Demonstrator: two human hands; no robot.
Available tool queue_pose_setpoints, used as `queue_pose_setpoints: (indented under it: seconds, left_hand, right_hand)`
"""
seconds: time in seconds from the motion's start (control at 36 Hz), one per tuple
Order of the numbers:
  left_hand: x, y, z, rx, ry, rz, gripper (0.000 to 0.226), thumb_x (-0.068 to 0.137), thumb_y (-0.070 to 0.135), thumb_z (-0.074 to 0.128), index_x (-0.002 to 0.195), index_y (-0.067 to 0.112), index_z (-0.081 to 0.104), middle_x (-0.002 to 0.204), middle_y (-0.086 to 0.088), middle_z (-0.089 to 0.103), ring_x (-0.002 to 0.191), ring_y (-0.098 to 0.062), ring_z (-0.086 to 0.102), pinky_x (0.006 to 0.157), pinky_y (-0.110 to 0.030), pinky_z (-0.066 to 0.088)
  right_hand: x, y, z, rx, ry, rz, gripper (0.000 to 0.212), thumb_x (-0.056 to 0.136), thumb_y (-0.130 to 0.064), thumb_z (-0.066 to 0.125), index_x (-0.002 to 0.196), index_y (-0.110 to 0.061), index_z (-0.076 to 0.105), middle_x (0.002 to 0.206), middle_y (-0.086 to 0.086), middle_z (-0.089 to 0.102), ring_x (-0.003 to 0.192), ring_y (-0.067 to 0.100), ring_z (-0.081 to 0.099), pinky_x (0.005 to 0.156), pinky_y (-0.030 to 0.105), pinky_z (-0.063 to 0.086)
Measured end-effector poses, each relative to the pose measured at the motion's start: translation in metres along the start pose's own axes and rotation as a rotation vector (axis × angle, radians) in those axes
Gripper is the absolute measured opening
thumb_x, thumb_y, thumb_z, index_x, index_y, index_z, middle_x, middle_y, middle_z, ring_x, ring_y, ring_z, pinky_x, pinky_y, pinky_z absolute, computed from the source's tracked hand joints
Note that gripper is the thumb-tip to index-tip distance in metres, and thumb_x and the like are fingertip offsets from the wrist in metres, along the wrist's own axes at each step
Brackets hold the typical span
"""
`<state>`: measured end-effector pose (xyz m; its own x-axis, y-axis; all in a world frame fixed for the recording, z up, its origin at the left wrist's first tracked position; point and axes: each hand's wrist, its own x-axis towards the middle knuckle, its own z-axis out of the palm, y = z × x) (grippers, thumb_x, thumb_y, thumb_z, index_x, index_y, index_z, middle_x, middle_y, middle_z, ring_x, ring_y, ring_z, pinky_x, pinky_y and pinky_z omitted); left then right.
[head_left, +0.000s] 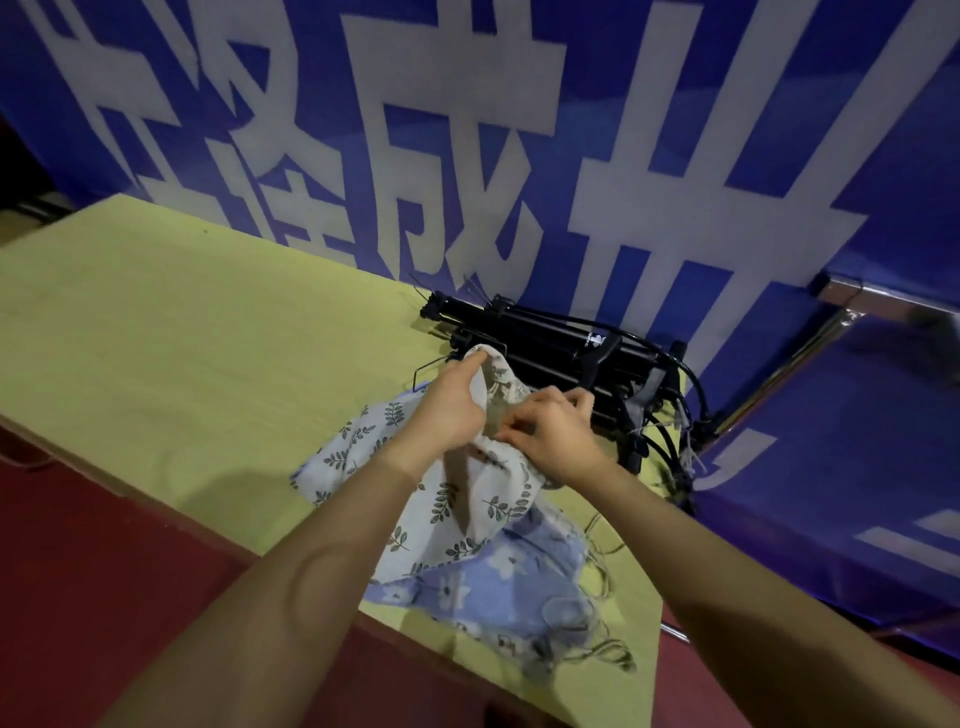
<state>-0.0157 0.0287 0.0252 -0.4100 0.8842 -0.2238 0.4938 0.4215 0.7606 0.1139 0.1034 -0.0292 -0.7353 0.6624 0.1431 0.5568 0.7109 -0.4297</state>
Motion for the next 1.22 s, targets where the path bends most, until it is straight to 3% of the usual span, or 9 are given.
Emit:
queue_pose_setpoints:
  seconds: [0.11, 0.19, 0.28, 0.42, 0.61, 0.75, 0.86, 1.03, 1.22]
  left_hand:
    - [-0.002, 0.003, -0.014, -0.121, 0.096, -0.012, 0.071, 0.084, -0.014, 0.033, 0.145, 0.022, 0.036, 0.15, -0.009, 0.035, 0.128, -0.032, 0.045, 0.08, -0.029, 0.046]
    - [-0.002, 0.004, -0.024, -0.172, 0.2, -0.019, 0.065, 0.081, -0.014, 0.036, 0.135, 0.019, 0.051, 0.133, -0.014, 0.055, 0.096, -0.033, 0.06, 0.066, -0.032, 0.05]
    - [-0.001, 0.007, -0.031, -0.186, 0.26, 0.007, 0.062, 0.08, -0.014, 0.037, 0.131, 0.016, 0.056, 0.133, -0.011, 0.056, 0.106, -0.027, 0.059, 0.076, -0.024, 0.046]
    - [0.0, 0.012, -0.049, -0.151, 0.352, 0.048, 0.055, 0.083, -0.011, 0.04, 0.131, 0.013, 0.054, 0.134, -0.01, 0.05, 0.124, -0.028, 0.048, 0.096, -0.028, 0.041]
    - [0.01, 0.019, -0.066, 0.127, 0.515, 0.105, 0.046, 0.089, 0.005, 0.041, 0.13, 0.022, 0.052, 0.126, -0.006, 0.048, 0.1, -0.03, 0.055, 0.069, -0.035, 0.044]
    - [0.025, 0.021, -0.056, 0.282, 0.436, 0.093, 0.041, 0.091, 0.01, 0.044, 0.13, 0.016, 0.051, 0.126, -0.009, 0.046, 0.098, -0.033, 0.057, 0.074, -0.038, 0.047]
    - [0.038, 0.017, -0.037, 0.334, 0.341, 0.027, 0.037, 0.091, 0.007, 0.044, 0.128, 0.011, 0.051, 0.129, -0.011, 0.044, 0.094, -0.034, 0.059, 0.071, -0.036, 0.044]
    - [0.064, 0.018, -0.006, 0.333, 0.234, -0.078, 0.038, 0.089, 0.008, 0.049, 0.126, 0.009, 0.051, 0.13, -0.011, 0.045, 0.104, -0.035, 0.058, 0.075, -0.039, 0.046]
    - [0.102, 0.012, 0.01, 0.362, 0.225, -0.153, 0.02, 0.09, 0.008, 0.048, 0.109, 0.003, 0.054, 0.127, -0.014, 0.044, 0.086, -0.036, 0.059, 0.063, -0.035, 0.041]
  right_hand:
    - [0.009, -0.011, -0.004, -0.115, -0.003, 0.055, 0.018, 0.09, -0.04, 0.058, 0.092, -0.028, 0.07, 0.101, -0.009, 0.067, 0.129, 0.015, 0.039, 0.102, 0.039, 0.002]
    - [0.016, -0.023, -0.008, -0.157, 0.006, 0.078, 0.019, 0.092, -0.035, 0.054, 0.094, -0.025, 0.07, 0.1, -0.008, 0.069, 0.132, 0.019, 0.038, 0.107, 0.044, -0.001]
    - [0.021, -0.031, -0.012, -0.126, -0.044, 0.105, 0.029, 0.092, -0.044, 0.052, 0.113, -0.029, 0.065, 0.113, -0.007, 0.067, 0.129, 0.02, 0.042, 0.109, 0.049, 0.006]
    - [0.03, -0.047, -0.028, -0.072, -0.197, 0.146, 0.073, 0.085, -0.054, 0.056, 0.146, -0.027, 0.027, 0.151, -0.004, 0.033, 0.13, 0.032, 0.032, 0.105, 0.046, 0.022]
    - [0.045, -0.053, -0.043, 0.3, 0.043, 0.007, 0.056, 0.082, 0.013, 0.043, 0.13, -0.012, 0.054, 0.127, 0.005, 0.058, 0.118, 0.019, 0.05, 0.101, 0.028, 0.042]
    - [0.056, -0.035, -0.04, 0.453, 0.252, -0.005, 0.026, 0.094, -0.008, 0.052, 0.117, -0.014, 0.06, 0.112, -0.008, 0.051, 0.098, 0.003, 0.052, 0.088, 0.006, 0.039]
    - [0.066, -0.007, -0.034, 0.442, 0.369, 0.188, 0.014, 0.097, -0.018, 0.047, 0.109, -0.016, 0.054, 0.111, -0.006, 0.045, 0.088, 0.01, 0.053, 0.082, 0.029, 0.047]
    - [0.092, 0.05, -0.024, 0.173, -0.027, 0.426, 0.031, 0.094, -0.016, 0.05, 0.124, -0.008, 0.048, 0.128, 0.013, 0.051, 0.106, 0.03, 0.054, 0.091, 0.044, 0.047]
    - [0.126, 0.094, -0.013, -0.177, -0.313, 0.347, 0.055, 0.095, -0.031, 0.052, 0.141, -0.008, 0.032, 0.138, 0.017, 0.046, 0.126, 0.036, 0.044, 0.102, 0.043, 0.035]
